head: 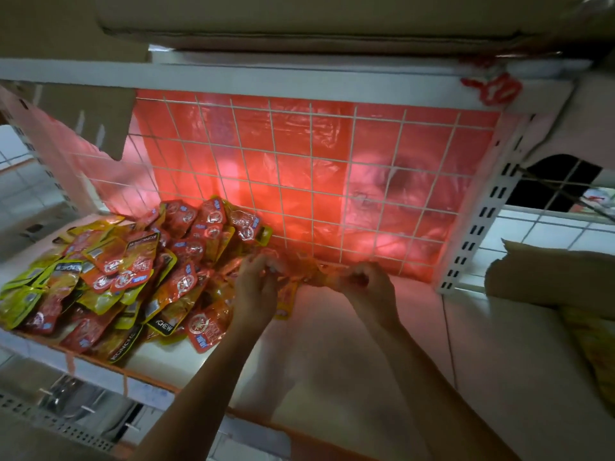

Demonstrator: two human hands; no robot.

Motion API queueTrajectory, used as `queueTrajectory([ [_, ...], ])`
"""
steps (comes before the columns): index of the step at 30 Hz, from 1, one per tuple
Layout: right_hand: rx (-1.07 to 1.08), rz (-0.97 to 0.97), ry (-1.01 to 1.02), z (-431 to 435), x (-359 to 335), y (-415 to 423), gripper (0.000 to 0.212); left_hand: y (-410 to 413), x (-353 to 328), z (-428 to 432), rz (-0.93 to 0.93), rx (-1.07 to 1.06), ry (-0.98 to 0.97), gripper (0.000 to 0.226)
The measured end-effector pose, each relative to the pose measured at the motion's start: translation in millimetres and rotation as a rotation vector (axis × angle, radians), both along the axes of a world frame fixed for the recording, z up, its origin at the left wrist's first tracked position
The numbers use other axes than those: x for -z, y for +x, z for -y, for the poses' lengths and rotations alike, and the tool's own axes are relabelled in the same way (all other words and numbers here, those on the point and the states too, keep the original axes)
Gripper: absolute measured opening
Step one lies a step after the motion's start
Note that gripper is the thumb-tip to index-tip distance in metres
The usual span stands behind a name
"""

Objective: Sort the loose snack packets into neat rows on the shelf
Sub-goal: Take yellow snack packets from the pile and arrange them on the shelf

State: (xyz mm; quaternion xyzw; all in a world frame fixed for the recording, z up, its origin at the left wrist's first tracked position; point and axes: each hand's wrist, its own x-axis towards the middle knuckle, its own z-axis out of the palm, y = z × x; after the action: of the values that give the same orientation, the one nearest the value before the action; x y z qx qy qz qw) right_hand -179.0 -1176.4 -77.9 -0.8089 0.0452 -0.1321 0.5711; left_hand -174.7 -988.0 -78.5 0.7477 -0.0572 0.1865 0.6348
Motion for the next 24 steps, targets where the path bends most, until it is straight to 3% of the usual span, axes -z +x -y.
queueTrajectory([
  [2,0.019,0.015,0.043,17.8,-0.3,-12.0,0.028,-4.0,-2.8,14.8,-0.075,0.114,-0.204,0.030],
  [6,0.062,0.088,0.103,57.5,-0.2,-39.8,0.065,-12.1,-5.3,48.6,-0.150,0.231,-0.358,0.046],
  [12,0.214,0.068,0.390,123.6,-5.9,-91.7,0.068,-33.5,-8.9,115.4,-0.318,0.487,-0.511,0.030],
  [15,0.314,0.099,0.459,158.5,-10.2,-119.3,0.060,-53.5,-11.9,155.3,-0.339,0.548,-0.479,0.020],
  [20,0.363,0.136,0.551,224.9,-16.5,-176.6,0.019,-96.3,-14.9,232.7,-0.414,0.581,-0.513,0.044],
  [24,0.420,0.128,0.562,283.6,-15.8,-231.4,0.017,-149.5,-16.4,306.3,-0.561,0.605,-0.528,0.021],
])
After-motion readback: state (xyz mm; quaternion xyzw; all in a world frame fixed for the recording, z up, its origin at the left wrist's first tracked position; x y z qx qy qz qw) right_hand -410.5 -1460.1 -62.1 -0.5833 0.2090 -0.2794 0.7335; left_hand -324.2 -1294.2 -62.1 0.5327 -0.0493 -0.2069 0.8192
